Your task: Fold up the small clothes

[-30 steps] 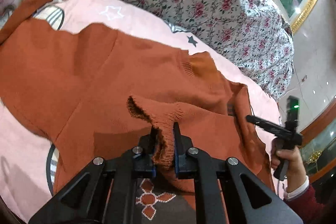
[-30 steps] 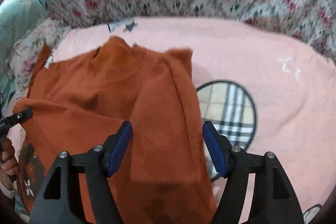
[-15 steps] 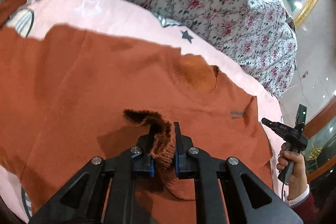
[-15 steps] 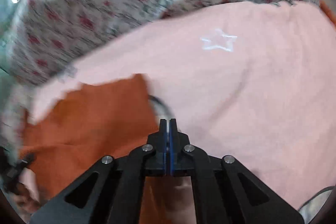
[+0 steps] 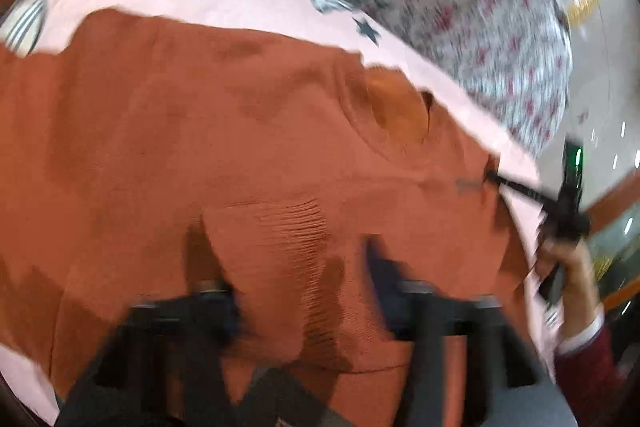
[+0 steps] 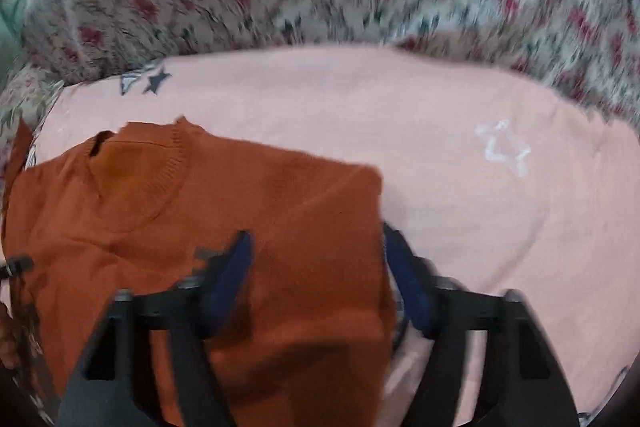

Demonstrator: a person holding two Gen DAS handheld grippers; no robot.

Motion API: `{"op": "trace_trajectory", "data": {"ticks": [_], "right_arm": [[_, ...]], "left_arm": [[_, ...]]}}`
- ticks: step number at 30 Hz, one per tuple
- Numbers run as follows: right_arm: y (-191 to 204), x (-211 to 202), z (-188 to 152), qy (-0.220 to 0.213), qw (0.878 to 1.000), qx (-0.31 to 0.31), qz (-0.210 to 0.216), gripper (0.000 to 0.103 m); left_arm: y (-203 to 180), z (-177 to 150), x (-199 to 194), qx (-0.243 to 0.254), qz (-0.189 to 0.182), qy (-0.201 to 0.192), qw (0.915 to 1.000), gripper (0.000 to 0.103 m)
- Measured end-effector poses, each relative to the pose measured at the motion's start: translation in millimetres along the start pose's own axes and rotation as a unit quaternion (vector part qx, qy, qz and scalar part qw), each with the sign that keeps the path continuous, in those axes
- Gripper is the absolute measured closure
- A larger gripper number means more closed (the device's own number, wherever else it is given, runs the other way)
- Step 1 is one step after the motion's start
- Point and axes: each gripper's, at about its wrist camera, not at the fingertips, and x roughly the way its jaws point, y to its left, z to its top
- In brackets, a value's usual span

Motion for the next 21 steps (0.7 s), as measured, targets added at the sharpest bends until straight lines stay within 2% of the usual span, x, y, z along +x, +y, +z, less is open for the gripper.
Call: {"op": "trace_trajectory", "data": {"ticks": [1, 3, 5, 6, 8, 9, 10, 12, 13, 14, 17, 19, 21], "right_arm": [[-6, -1, 0, -0.007, 1.000, 0.016, 0.008, 0.090], [-26, -15, -4, -0.045, 0.996, 0.064, 0.028, 0.092], [-43, -25, -7, -0.077, 0.991, 0.102, 0.038, 0.093], [-50, -25, -9, -0.088, 0.989, 0.116, 0.037, 0.093], [-55, -14, -10, -0.081, 0.987, 0.136, 0.036, 0.093], [-55, -8, -11, -0.068, 0.987, 0.140, 0.040, 0.093], [-54, 1, -10, -0.055, 0.989, 0.134, 0.043, 0.090], [-49, -2, -11, -0.062, 0.990, 0.123, 0.031, 0.083], [-48, -7, -12, -0.062, 0.990, 0.122, 0.034, 0.068], [-49, -16, -16, -0.066, 0.989, 0.122, 0.046, 0.059], [-53, -48, -40, -0.088, 0.988, 0.110, 0.055, 0.056], [-58, -63, -60, -0.084, 0.989, 0.109, 0.051, 0.055], [-63, -69, -81, -0.066, 0.989, 0.119, 0.063, 0.055]], "left_arm": [[-4, -2, 2, 0.011, 0.008, 0.002, 0.9999, 0.100], [-13, -6, -11, 0.033, 0.022, -0.037, 0.9986, 0.100], [-13, -7, -26, 0.028, 0.020, -0.077, 0.9964, 0.101], [-12, -6, -28, 0.022, 0.023, -0.084, 0.9960, 0.100], [-6, -1, -18, 0.011, 0.055, -0.070, 0.9960, 0.100], [1, 0, -13, 0.001, 0.058, -0.059, 0.9965, 0.100], [6, 1, -9, -0.011, 0.055, -0.048, 0.9973, 0.100], [13, 1, -7, -0.028, 0.042, -0.038, 0.9980, 0.097], [14, 1, -10, -0.031, 0.041, -0.038, 0.9979, 0.094], [14, 1, -13, -0.034, 0.041, -0.038, 0.9979, 0.092], [21, -3, -25, -0.055, 0.014, -0.034, 0.9978, 0.073], [21, -7, -25, -0.062, 0.007, -0.027, 0.9977, 0.048], [20, -10, -22, -0.061, 0.006, -0.020, 0.9980, 0.046]]}}
